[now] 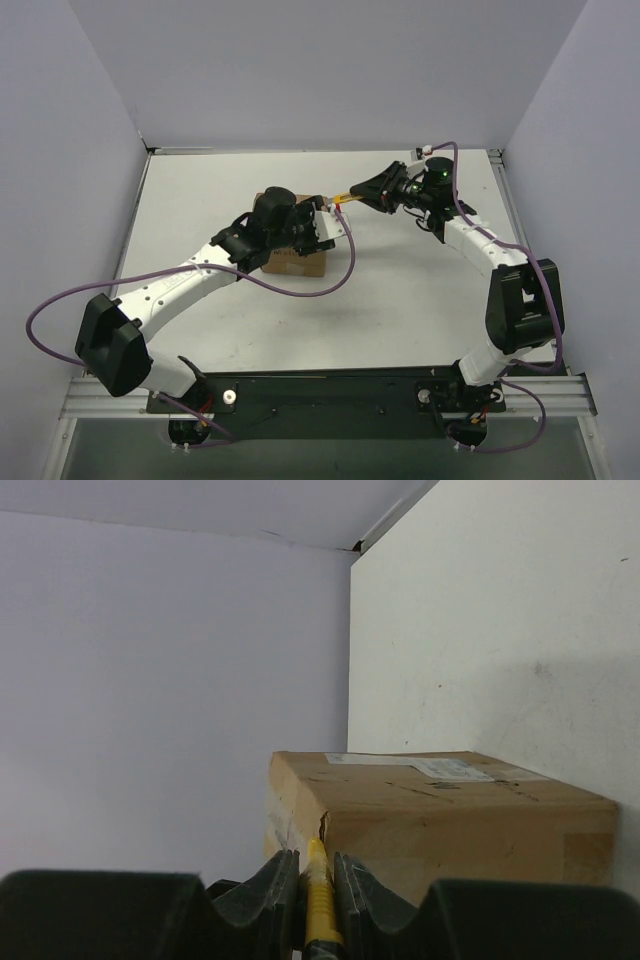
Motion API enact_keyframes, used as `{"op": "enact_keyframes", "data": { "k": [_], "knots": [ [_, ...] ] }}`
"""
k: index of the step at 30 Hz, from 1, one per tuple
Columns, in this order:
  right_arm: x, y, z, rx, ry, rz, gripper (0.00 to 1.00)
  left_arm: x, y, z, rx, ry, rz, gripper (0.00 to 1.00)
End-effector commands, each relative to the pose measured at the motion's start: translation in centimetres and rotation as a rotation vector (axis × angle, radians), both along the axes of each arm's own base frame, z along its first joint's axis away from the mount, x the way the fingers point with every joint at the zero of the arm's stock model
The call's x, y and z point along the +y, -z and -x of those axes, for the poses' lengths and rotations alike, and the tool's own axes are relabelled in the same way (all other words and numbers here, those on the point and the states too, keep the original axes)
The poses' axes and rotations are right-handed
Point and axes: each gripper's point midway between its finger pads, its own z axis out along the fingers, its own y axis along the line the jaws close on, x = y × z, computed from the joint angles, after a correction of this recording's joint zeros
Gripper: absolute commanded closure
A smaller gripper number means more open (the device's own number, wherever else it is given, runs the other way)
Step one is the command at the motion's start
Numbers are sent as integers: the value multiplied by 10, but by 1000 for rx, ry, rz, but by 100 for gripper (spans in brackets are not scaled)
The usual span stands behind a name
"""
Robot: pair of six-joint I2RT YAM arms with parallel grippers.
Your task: Unpack the express box
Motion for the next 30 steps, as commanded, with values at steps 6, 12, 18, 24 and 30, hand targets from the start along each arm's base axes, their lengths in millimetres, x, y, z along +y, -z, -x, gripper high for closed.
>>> {"op": "enact_keyframes", "data": {
  "k": [6, 12, 18, 24, 30],
  "knots": [
    [-10, -35, -11, -132, 13, -8, 100, -6, -14, -7, -32, -6, 50, 33],
    [-9, -29, -12, -117, 16, 2, 100, -6, -13, -7, -28, -6, 47, 33],
    [-6, -33, -13, -125, 8, -11, 100, -5, -12, -8, -26, -9, 49, 33],
    [-1, -29, -10, -115, -9, -6, 100, -5, -12, -8, -27, -11, 50, 33],
    [2, -25, -8, -109, -18, 8, 100, -5, -12, -10, -28, -12, 51, 33]
  ]
}}
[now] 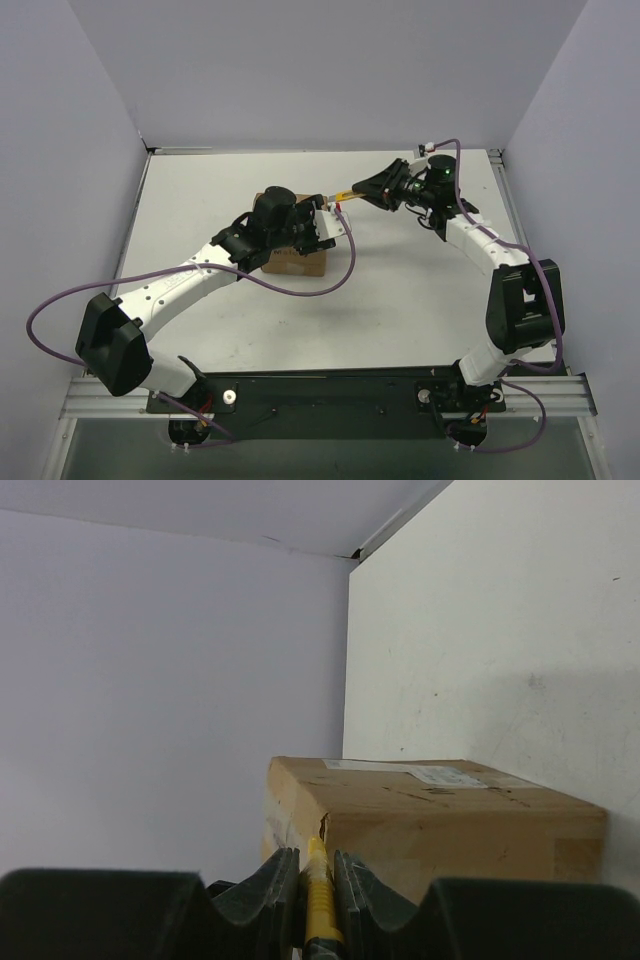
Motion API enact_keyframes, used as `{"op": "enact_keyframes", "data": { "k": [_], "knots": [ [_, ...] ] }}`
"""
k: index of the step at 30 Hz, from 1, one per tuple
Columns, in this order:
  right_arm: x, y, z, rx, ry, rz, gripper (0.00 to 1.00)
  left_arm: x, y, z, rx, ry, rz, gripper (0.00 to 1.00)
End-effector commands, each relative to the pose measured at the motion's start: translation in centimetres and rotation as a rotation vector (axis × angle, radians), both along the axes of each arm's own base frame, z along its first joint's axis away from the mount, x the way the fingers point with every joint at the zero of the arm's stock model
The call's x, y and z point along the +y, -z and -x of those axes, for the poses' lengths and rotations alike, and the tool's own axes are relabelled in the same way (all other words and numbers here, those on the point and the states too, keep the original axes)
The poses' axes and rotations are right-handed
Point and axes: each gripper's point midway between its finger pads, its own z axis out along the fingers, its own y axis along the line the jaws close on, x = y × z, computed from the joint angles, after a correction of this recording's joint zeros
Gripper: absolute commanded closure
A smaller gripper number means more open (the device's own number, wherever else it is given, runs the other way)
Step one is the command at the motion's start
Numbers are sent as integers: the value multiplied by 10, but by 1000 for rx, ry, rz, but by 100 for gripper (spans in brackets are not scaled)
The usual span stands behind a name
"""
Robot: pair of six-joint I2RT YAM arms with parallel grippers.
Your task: Unpack the express box
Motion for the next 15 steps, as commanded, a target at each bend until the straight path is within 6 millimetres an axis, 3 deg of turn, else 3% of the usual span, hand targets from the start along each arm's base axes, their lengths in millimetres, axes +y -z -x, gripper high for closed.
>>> {"op": "enact_keyframes", "data": {
  "k": [1, 15],
  "knots": [
    [7, -22, -3, -85, -29, -6, 100, -4, -12, -7, -23, -8, 43, 33],
    [5, -22, -5, -88, -25, -1, 100, -2, -12, -6, -23, -9, 41, 32]
  ]
}}
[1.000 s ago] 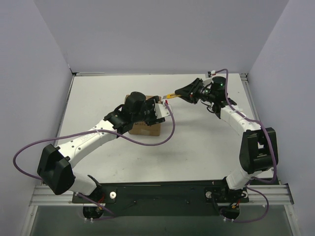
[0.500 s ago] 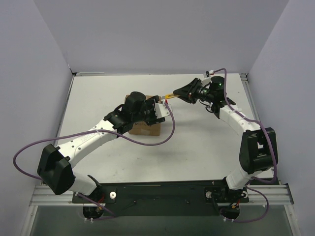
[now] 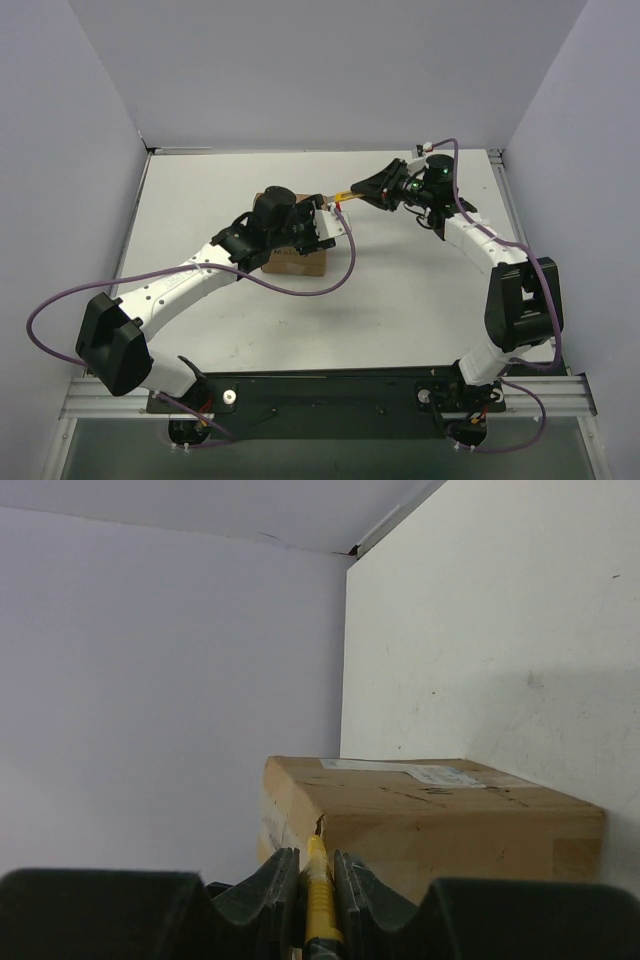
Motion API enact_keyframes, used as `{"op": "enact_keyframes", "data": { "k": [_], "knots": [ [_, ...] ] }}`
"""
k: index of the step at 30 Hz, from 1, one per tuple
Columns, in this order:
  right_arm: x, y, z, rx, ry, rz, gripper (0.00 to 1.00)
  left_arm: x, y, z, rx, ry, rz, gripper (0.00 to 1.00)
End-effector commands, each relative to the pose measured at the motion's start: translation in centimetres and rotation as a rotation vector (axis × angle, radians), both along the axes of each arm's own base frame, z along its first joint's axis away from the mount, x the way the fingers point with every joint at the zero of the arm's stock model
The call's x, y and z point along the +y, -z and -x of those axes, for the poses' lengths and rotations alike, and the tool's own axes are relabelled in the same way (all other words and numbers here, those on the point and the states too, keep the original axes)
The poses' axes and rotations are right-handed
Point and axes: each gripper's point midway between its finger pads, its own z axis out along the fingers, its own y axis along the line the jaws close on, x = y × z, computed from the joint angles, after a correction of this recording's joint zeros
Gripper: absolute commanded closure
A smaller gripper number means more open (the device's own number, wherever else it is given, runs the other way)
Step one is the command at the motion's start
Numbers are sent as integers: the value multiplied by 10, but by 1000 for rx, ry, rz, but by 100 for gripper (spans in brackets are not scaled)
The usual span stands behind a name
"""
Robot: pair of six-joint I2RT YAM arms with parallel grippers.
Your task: Unpack the express box
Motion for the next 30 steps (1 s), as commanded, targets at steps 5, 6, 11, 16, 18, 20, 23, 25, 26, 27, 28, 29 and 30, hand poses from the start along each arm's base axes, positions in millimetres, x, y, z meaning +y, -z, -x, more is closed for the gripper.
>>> {"op": "enact_keyframes", "data": {
  "k": [5, 6, 11, 16, 18, 20, 23, 25, 26, 27, 28, 29, 30],
  "knots": [
    [1, -25, -5, -94, -14, -7, 100, -2, -11, -5, -19, -7, 39, 33],
    [1, -24, -6, -91, -12, -6, 100, -2, -12, -6, -20, -9, 40, 32],
    [-1, -27, -8, -98, -5, -10, 100, -2, -10, -6, -18, -7, 38, 33],
    [-4, -27, -10, -98, 5, -13, 100, -3, -12, -6, -19, -6, 41, 33],
    [-4, -26, -10, -96, 5, -13, 100, -3, -11, -6, -16, -7, 39, 33],
    [-3, -26, -10, -98, 3, -13, 100, -3, -11, -6, -16, -7, 39, 33],
    [-3, -24, -10, -93, 3, -10, 100, -4, -11, -6, -15, -4, 39, 32],
    [-3, -24, -11, -95, 2, -8, 100, -3, -11, -6, -16, -5, 38, 33],
    [-2, -23, -10, -91, -1, -7, 100, -3, -11, -6, -16, -5, 40, 32],
    [-2, -23, -11, -92, -1, -8, 100, -3, -9, -6, -11, -6, 38, 33],
    [-1, -23, -11, -92, -2, -8, 100, -3, -10, -6, -13, -5, 38, 33],
    [0, -23, -11, -94, -4, -8, 100, -3, -10, -6, -14, -7, 37, 33],
    [0, -24, -10, -97, -5, -9, 100, -3, -9, -6, -14, -7, 37, 33]
  ]
}}
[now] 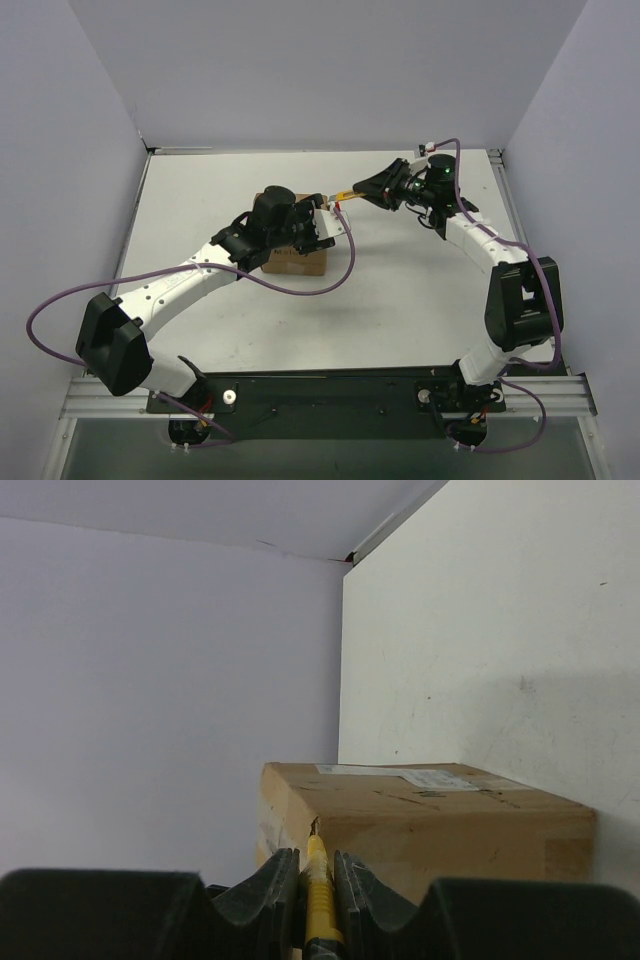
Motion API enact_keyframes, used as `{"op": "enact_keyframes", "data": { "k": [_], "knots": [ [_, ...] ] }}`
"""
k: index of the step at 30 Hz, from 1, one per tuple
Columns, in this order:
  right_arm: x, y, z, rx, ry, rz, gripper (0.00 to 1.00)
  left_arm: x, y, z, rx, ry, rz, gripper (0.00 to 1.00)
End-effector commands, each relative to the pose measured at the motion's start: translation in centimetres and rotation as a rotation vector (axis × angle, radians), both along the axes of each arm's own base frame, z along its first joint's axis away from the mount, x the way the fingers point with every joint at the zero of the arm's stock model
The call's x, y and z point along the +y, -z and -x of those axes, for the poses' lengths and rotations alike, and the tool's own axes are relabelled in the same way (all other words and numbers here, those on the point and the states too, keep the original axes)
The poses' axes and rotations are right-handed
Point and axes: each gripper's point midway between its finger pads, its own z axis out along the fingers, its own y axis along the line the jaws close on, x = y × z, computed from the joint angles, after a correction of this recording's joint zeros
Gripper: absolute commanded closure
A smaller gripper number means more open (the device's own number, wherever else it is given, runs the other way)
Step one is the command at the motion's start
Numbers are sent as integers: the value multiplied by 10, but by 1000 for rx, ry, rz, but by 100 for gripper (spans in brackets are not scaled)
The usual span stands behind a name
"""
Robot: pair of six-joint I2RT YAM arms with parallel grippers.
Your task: Unpack the express box
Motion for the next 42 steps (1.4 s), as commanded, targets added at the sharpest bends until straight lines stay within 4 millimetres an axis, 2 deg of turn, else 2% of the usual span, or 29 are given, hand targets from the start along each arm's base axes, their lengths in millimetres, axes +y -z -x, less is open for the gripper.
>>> {"op": "enact_keyframes", "data": {
  "k": [1, 18, 20, 21, 23, 25, 26, 28, 29, 31, 32, 33, 34, 35, 36, 38, 39, 40, 42],
  "knots": [
    [4, -25, -8, -97, -15, -11, 100, -5, -10, -5, -14, -1, 38, 33],
    [14, -19, -3, -81, -49, -2, 100, -5, -8, -6, -10, -4, 38, 32],
    [11, -23, -4, -93, -44, -8, 100, -6, -14, -7, -16, -3, 52, 33],
    [10, -25, -5, -97, -39, -14, 100, -8, -20, -6, -11, -6, 73, 33],
    [1, -36, -9, -130, -25, -20, 100, -14, -63, -10, -44, -12, 156, 33],
    [-7, -43, -13, -162, -20, -10, 100, -18, -91, -9, 2, -32, 237, 32],
    [-11, -44, -15, -174, -18, -2, 100, -20, -132, -10, -31, -32, 297, 31],
    [-20, -37, -17, -169, -13, 36, 100, -17, -145, -9, 25, -67, 331, 30],
    [-22, -38, -18, -175, -14, 47, 100, -13, -160, -11, 24, -87, 356, 30],
    [-28, -34, -15, -162, -11, 77, 100, 14, -150, -22, 93, -200, 351, 27],
    [-28, -34, -13, -186, -19, 99, 100, 27, -136, -24, 166, -270, 352, 25],
    [-29, -30, -9, -180, -23, 120, 100, 56, -128, -39, 187, -363, 355, 23],
    [-30, -34, -6, -202, -21, 136, 100, 68, -123, -39, 209, -386, 354, 21],
    [-31, -32, -5, -224, -22, 162, 100, 78, -110, -37, 260, -399, 332, 21],
    [-31, -30, -2, -226, -24, 169, 100, 98, -100, -42, 289, -440, 328, 20],
    [-31, -35, -2, -252, -21, 169, 100, 112, -88, -37, 346, -456, 324, 18],
    [-30, -39, -4, -272, -21, 161, 100, 128, -82, -41, 370, -502, 333, 17],
    [-26, -41, -4, -281, -30, 150, 100, 135, -78, -42, 398, -524, 348, 15],
    [-23, -47, -7, -305, -27, 133, 100, 136, -69, -35, 491, -507, 369, 15]
  ]
}}
